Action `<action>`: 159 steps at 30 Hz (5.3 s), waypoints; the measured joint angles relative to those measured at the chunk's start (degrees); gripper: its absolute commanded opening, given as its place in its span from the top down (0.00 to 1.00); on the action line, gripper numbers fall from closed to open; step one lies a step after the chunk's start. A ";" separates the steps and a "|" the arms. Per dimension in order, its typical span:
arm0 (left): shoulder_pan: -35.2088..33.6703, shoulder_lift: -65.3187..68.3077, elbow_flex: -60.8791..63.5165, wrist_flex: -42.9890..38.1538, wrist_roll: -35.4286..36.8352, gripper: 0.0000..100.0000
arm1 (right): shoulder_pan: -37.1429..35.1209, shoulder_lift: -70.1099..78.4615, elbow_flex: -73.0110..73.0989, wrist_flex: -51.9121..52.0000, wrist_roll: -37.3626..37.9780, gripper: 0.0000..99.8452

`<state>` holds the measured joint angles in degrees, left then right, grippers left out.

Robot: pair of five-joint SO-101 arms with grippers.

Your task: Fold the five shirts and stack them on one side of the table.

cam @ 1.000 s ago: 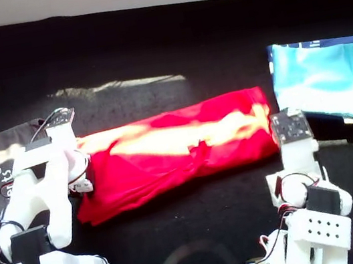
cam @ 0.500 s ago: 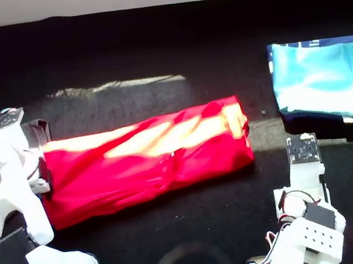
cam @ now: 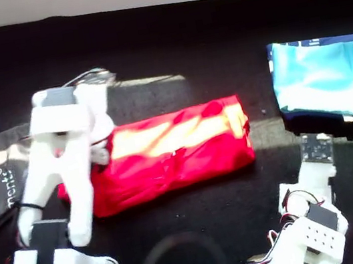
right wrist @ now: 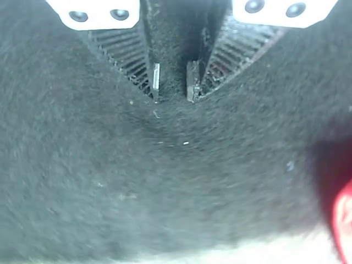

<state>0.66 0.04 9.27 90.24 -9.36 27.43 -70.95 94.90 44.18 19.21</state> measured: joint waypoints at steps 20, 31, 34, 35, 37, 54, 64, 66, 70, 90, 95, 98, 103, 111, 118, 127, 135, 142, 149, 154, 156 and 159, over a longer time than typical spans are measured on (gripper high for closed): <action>32.35 0.62 -20.84 -4.31 8.09 0.99 | 2.99 0.09 -3.96 5.80 -1.14 0.90; 37.63 12.75 -24.09 -10.20 8.18 0.99 | 10.73 0.18 -21.45 16.88 -1.14 0.90; 38.86 16.97 -29.45 -10.20 8.18 0.99 | 14.07 0.18 -18.46 13.98 -1.14 0.90; 39.03 18.29 -31.47 -10.20 8.18 0.99 | 14.68 0.18 -16.79 12.57 -1.14 0.90; 39.12 20.92 -35.52 -10.20 8.18 0.99 | 15.56 0.18 -13.19 9.76 -1.14 0.90; 41.58 35.34 -58.11 0.97 8.09 0.79 | 13.98 0.09 -0.70 -0.18 -1.23 0.90; 30.51 35.34 -65.23 10.29 8.09 0.81 | 13.71 0.09 -0.70 -0.18 -1.23 0.90; 28.92 35.34 -62.59 10.29 8.09 0.81 | 13.71 0.09 -0.70 -0.26 -1.23 0.90; 29.36 35.34 -56.79 10.29 8.09 0.81 | 13.63 0.09 -0.70 -0.44 -1.23 0.90; 32.44 35.34 -40.88 -7.74 8.18 0.86 | 13.63 0.09 -0.70 -0.44 -1.23 0.90; 32.53 35.34 -35.87 -10.81 8.18 0.86 | 13.63 0.09 -0.62 -0.44 -1.23 0.90; 32.53 35.34 -35.43 -11.52 8.18 0.86 | 13.63 0.09 -0.62 -0.44 -1.23 0.90; 32.53 35.34 -35.34 -11.52 8.18 0.87 | 13.63 0.09 -0.62 -0.70 -1.23 0.90; 34.64 35.34 -35.34 -11.52 8.18 0.99 | 13.36 0.09 -0.62 -0.97 -1.23 0.90; 34.99 35.34 -35.34 -11.52 8.18 0.99 | 13.27 0.09 -0.62 -0.97 -1.23 0.90; 37.63 32.44 -44.31 -2.55 8.18 0.99 | 13.27 0.09 -0.62 -0.97 -1.23 0.90; 43.43 31.74 -48.53 3.34 8.09 0.99 | 13.27 0.09 -0.62 -0.97 -1.23 0.90; 49.93 31.74 -52.66 6.51 8.09 0.99 | 13.27 0.09 -0.62 -0.97 -1.23 0.90; 53.27 31.74 -52.75 7.03 8.09 0.87 | 13.27 0.09 -0.62 -0.97 -1.23 0.90; 53.27 31.74 -52.92 8.09 8.09 0.83 | 13.27 0.09 -0.62 -0.97 -1.23 0.90; 53.19 31.74 -53.54 8.09 8.09 0.83 | 13.27 0.09 -0.62 -0.97 -1.23 0.90; 50.29 31.74 -56.79 8.09 8.09 0.83 | 13.27 0.09 -0.62 -0.97 -1.23 0.90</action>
<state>50.95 31.78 -47.52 98.33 -1.27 40.70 -70.86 94.29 43.21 17.98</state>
